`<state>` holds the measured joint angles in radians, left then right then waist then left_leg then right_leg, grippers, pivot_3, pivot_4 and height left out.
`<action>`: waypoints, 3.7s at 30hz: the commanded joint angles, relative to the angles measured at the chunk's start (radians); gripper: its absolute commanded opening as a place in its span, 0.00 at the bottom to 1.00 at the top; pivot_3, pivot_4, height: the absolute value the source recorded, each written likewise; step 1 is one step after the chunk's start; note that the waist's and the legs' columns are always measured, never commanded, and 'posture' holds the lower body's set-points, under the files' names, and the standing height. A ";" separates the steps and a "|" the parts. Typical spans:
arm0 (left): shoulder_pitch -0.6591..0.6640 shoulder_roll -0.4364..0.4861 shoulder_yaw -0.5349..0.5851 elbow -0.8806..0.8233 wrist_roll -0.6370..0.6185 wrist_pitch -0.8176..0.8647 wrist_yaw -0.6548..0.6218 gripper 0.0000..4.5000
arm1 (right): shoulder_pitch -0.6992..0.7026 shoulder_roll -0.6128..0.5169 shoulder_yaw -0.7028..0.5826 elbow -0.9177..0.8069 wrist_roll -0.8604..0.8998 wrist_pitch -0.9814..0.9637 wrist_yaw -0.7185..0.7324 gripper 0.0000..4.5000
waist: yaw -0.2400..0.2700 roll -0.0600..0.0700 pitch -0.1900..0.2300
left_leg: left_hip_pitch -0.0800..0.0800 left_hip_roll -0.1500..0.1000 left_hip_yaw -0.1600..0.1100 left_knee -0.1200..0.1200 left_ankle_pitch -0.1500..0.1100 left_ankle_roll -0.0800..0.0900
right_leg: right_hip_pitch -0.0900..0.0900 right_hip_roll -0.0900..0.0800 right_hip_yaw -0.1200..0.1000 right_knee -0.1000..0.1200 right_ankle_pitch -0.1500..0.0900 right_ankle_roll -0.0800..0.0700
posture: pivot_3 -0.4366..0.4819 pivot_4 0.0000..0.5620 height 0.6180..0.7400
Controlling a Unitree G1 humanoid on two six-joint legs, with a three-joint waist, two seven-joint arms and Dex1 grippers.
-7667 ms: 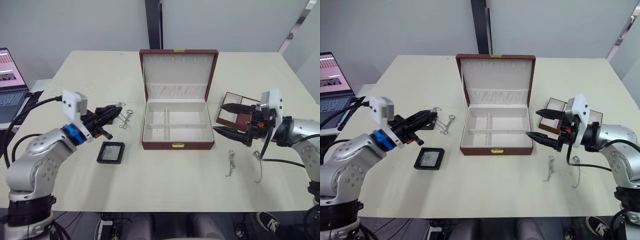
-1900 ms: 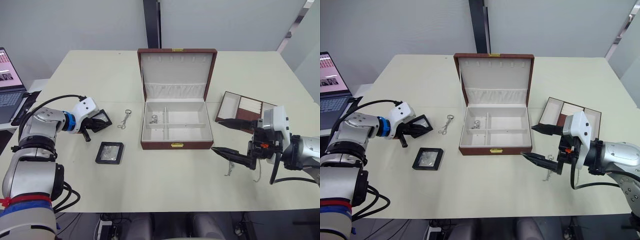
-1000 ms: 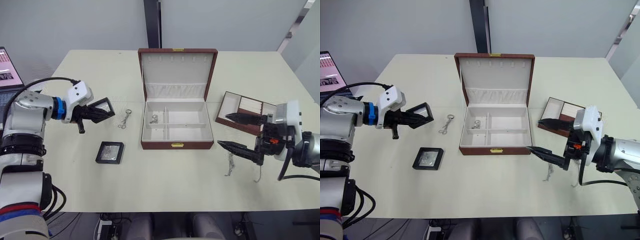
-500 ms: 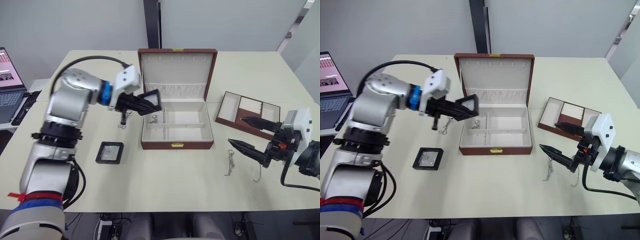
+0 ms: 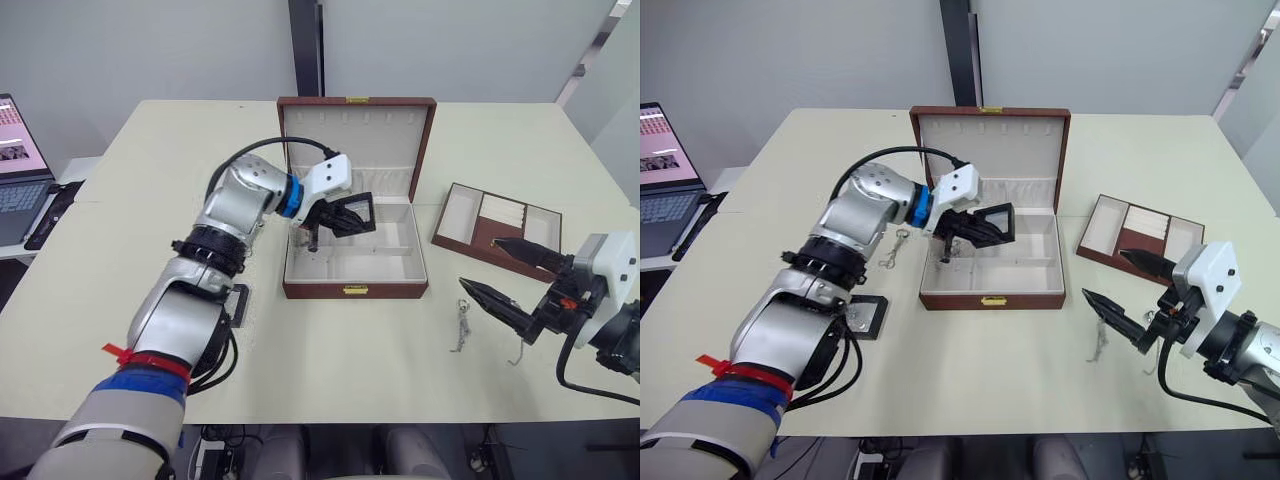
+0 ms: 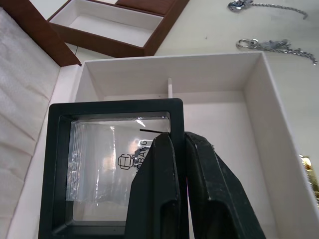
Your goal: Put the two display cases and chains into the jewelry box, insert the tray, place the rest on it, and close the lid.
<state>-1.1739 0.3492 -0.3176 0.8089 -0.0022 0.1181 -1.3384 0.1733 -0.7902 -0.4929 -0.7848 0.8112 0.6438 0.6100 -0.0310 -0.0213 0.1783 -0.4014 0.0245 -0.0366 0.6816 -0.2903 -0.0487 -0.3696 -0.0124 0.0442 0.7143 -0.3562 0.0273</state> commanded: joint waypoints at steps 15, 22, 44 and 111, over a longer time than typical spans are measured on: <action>-0.078 -0.110 0.041 0.270 0.074 -0.216 0.129 0.01 | 0.029 0.000 -0.058 -0.054 0.033 -0.014 -0.027 1.00 | 0.002 0.000 0.000 | 0.000 0.000 0.000 0.000 0.000 0.000 | 0.000 0.001 0.000 0.000 0.000 0.000 | 0.48 0.27 1.00; -0.079 -0.113 0.039 0.276 0.081 -0.204 0.106 0.01 | 0.029 -0.004 -0.057 -0.050 0.034 -0.016 -0.026 1.00 | 0.000 0.000 0.000 | 0.000 0.000 0.000 0.000 0.000 0.000 | 0.000 0.001 0.000 0.000 0.000 0.000 | 0.48 0.27 1.00; -0.084 -0.096 0.099 0.253 0.047 -0.172 0.064 1.00 | 0.017 -0.014 -0.051 0.009 0.013 -0.033 0.017 1.00 | 0.000 0.000 0.000 | 0.000 0.000 0.000 0.000 0.000 0.000 | 0.000 0.001 0.000 0.000 0.000 0.000 | 0.48 0.27 1.00; 1.286 0.491 0.929 -0.843 -0.386 0.404 0.441 1.00 | -0.226 -0.120 0.087 1.039 -0.383 -0.379 0.498 1.00 | -0.001 0.002 -0.001 | 0.003 0.004 -0.001 -0.001 0.000 0.000 | 0.001 -0.007 0.000 0.000 0.000 0.000 | 0.48 0.27 1.00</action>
<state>0.1107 0.8136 0.5973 -0.0185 -0.3778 0.5333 -0.9026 -0.0524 -0.8829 -0.3710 0.2527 0.4208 0.2764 1.1011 -0.0318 -0.0192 0.1772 -0.3988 0.0289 -0.0373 0.6804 -0.2902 -0.0486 -0.3685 -0.0198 0.0444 0.7139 -0.3562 0.0273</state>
